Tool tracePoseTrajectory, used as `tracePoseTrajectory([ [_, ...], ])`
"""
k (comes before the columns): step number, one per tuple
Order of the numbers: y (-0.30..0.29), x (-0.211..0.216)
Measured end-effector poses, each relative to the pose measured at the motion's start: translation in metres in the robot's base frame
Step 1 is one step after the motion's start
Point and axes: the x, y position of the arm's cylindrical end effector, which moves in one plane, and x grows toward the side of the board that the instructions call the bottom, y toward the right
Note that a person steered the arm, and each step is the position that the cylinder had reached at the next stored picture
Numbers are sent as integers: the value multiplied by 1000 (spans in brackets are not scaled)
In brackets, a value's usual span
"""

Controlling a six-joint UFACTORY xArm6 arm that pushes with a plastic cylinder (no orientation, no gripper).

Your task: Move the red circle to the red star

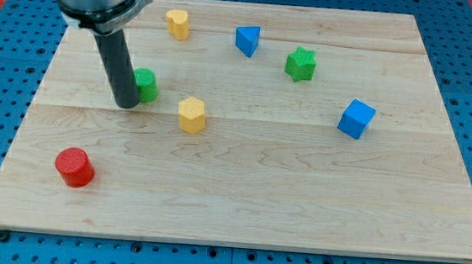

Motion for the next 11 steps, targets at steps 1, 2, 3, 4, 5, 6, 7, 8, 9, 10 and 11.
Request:
tracePoseTrajectory([
  [1,-6,-13],
  [2,5,102],
  [3,20,173],
  [4,-44,159],
  [5,-34,138],
  [6,-53,94],
  [7,-50,43],
  [8,-49,-32],
  [9,-60,-92],
  [10,-65,-65],
  [11,-89,-50],
])
